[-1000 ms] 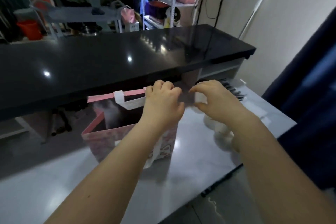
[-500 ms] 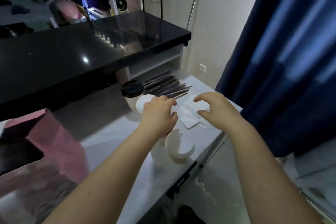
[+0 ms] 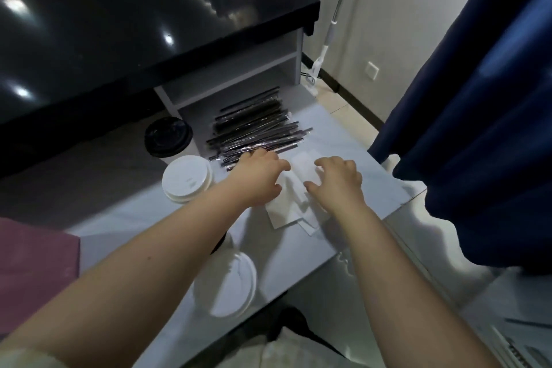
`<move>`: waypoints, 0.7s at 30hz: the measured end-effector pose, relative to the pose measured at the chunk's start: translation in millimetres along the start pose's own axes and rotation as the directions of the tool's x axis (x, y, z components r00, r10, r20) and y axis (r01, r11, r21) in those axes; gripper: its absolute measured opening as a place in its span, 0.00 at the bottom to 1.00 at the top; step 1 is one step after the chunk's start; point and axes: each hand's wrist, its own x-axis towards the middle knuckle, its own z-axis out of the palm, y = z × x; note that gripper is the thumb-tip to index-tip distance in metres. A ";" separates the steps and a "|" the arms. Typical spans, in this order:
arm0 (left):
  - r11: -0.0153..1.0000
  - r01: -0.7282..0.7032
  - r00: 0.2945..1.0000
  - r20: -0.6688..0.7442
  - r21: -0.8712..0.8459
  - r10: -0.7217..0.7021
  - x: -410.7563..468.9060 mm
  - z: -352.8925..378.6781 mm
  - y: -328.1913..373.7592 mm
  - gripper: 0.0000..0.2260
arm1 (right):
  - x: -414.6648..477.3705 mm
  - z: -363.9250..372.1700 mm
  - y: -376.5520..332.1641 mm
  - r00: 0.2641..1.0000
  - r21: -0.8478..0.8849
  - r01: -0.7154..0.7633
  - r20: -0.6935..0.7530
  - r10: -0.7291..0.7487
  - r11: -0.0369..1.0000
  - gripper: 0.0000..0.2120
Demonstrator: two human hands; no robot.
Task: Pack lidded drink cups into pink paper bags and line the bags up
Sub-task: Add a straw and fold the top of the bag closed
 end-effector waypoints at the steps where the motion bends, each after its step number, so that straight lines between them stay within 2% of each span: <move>1: 1.000 0.016 1.000 0.013 -0.016 -0.016 2.3 2.0 -0.1 0.21 | 5.3 3.7 2.1 0.999 -0.009 -0.032 -0.021 0.032 0.999 0.23; 4: 0.995 0.071 0.997 0.046 -0.069 -0.068 7.4 5.5 -2.2 0.22 | 16.2 15.7 5.8 0.998 -0.083 -0.056 -0.009 0.056 0.995 0.23; 6: 0.989 0.098 0.994 0.063 -0.114 -0.091 8.7 5.6 -4.9 0.23 | 18.3 22.4 6.1 0.999 -0.072 -0.033 -0.014 0.032 0.997 0.21; 11: 0.972 0.147 0.988 0.078 -0.185 -0.134 11.4 0.4 -12.5 0.23 | 11.0 27.3 7.3 0.983 -0.045 0.102 -0.151 -0.107 0.994 0.10; 16: 0.959 0.159 0.987 0.046 -0.235 -0.153 12.2 -6.8 -17.0 0.22 | 5.7 27.4 7.5 0.954 0.065 0.166 -0.263 -0.144 0.984 0.10; 18: 0.953 0.151 0.988 0.020 -0.261 -0.150 11.4 -10.1 -17.4 0.22 | 7.5 27.8 6.7 0.962 0.117 0.164 -0.238 -0.132 0.979 0.08; 21: 0.954 0.148 0.987 -0.013 -0.262 -0.157 8.3 -13.5 -15.5 0.23 | 12.0 26.9 2.9 0.994 0.255 0.026 -0.113 0.003 0.967 0.06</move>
